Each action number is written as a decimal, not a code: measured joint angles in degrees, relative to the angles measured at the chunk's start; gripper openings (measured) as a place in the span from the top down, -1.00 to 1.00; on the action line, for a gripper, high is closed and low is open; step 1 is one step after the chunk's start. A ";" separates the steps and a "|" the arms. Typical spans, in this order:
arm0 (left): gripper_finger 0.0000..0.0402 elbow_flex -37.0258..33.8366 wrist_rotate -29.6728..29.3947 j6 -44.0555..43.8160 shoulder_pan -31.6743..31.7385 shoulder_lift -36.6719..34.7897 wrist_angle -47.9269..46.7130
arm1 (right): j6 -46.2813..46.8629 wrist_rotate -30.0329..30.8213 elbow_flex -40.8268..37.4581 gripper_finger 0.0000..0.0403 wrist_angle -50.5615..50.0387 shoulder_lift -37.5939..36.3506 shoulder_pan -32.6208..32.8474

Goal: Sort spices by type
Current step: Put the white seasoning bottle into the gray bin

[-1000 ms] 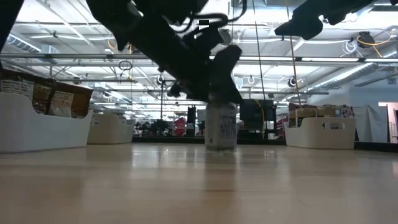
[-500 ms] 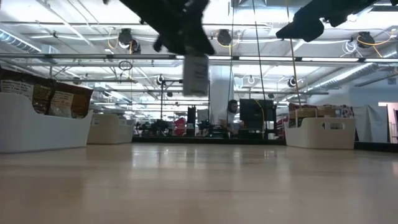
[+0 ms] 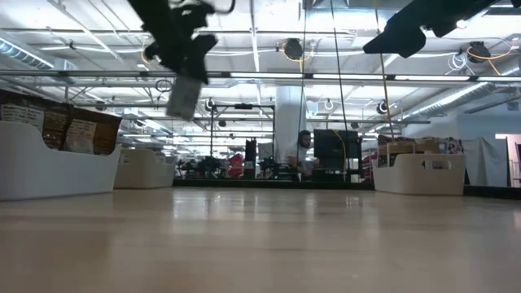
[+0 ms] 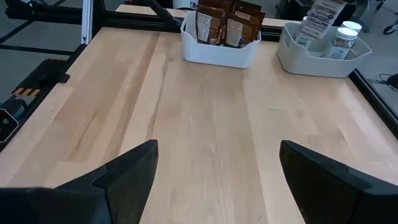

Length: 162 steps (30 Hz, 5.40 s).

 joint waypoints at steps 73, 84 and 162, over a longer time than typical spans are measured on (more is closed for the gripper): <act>-0.45 -29.10 13.24 1.53 37.16 4.58 41.16 | -0.19 0.11 0.00 -0.59 1.62 5.54 2.92; -0.64 -27.30 13.47 1.73 36.40 -2.40 41.06 | -0.02 0.11 0.00 -0.59 1.64 5.54 2.92; -0.65 -1.36 17.44 22.95 -32.32 30.59 67.33 | 65.15 19.29 0.02 1.00 -3.24 36.18 46.97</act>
